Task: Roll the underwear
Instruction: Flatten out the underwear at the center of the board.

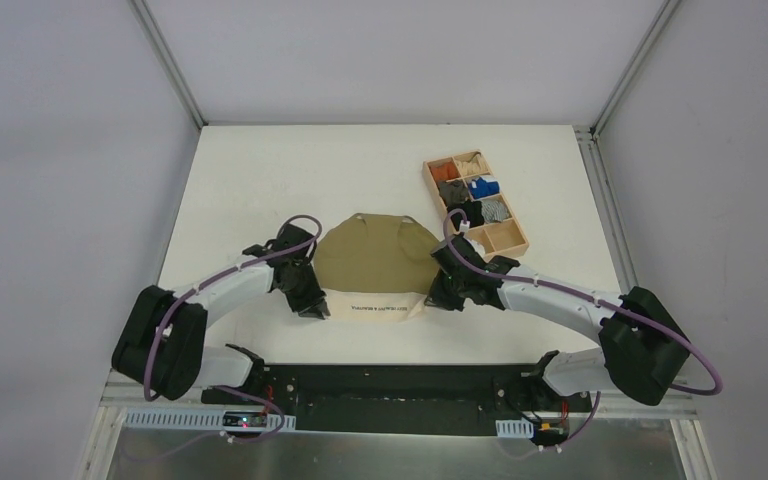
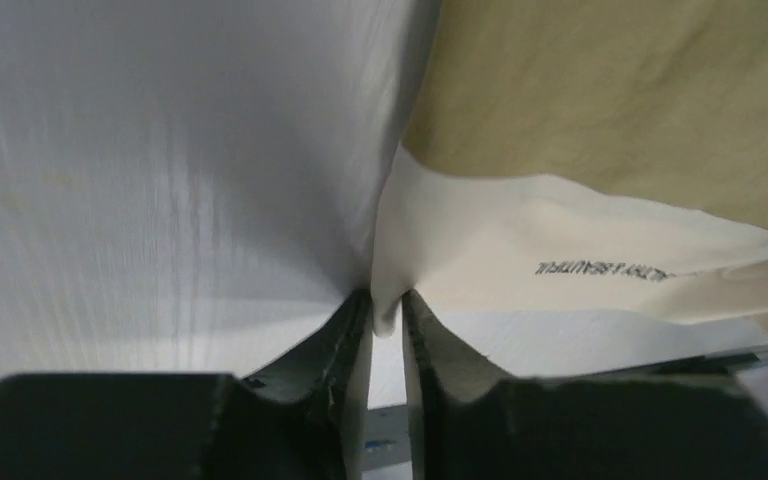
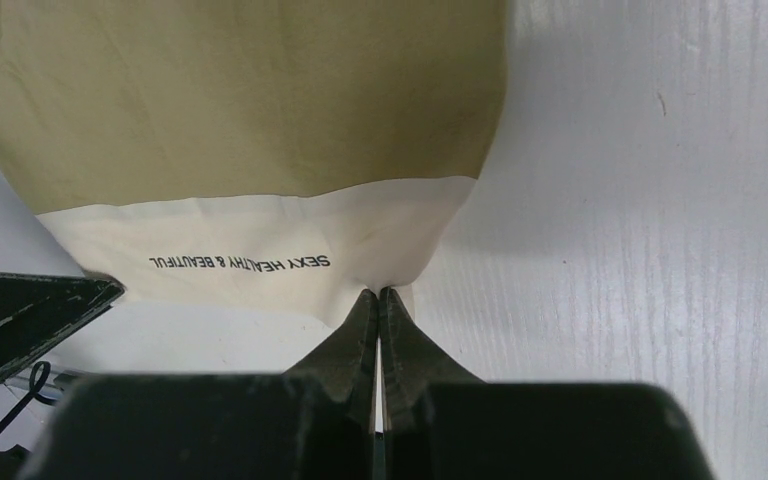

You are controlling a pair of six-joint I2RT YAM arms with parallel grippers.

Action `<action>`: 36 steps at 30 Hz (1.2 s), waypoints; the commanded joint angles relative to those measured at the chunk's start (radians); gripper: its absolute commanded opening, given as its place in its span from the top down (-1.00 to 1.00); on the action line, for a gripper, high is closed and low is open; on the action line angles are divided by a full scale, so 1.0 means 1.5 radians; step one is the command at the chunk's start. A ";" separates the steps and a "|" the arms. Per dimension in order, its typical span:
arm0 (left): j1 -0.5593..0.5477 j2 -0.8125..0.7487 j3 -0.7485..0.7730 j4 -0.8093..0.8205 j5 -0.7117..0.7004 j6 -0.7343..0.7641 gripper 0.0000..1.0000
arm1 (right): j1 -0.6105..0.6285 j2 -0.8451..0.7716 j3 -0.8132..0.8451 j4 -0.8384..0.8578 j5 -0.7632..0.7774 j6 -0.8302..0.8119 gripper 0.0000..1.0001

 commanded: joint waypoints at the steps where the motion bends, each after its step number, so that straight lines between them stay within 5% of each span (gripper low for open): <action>1: -0.001 0.068 0.052 0.032 -0.025 0.025 0.90 | 0.000 -0.008 0.009 -0.002 0.014 0.005 1.00; 6: 0.050 0.104 0.270 -0.111 -0.068 0.152 1.00 | -0.060 0.022 0.124 -0.030 0.008 -0.064 1.00; 15: 0.149 0.236 0.858 -0.321 -0.072 0.353 1.00 | -0.173 0.160 0.605 -0.121 -0.041 -0.184 1.00; 18: 0.149 0.246 0.935 -0.362 -0.054 0.384 1.00 | -0.173 0.148 0.638 -0.126 -0.078 -0.189 1.00; 22: 0.149 0.182 0.822 -0.366 -0.004 0.382 1.00 | -0.170 0.066 0.462 -0.067 -0.124 -0.163 1.00; 27: 0.142 0.061 0.467 -0.307 0.071 0.314 0.93 | -0.133 -0.044 0.176 -0.035 -0.132 -0.109 1.00; 28: 0.137 0.045 0.393 -0.281 0.086 0.291 0.58 | -0.118 -0.063 0.123 -0.032 -0.124 -0.095 0.87; 30: 0.125 0.036 0.290 -0.235 0.098 0.260 -0.14 | -0.097 -0.097 0.019 -0.019 -0.116 -0.049 0.30; 33: 0.122 0.051 0.253 -0.245 0.065 0.257 -0.37 | -0.091 -0.128 -0.037 -0.058 -0.086 -0.027 -0.13; 36: 0.122 0.027 0.265 -0.256 0.040 0.250 -0.39 | -0.091 -0.172 -0.010 -0.125 -0.005 -0.054 -0.25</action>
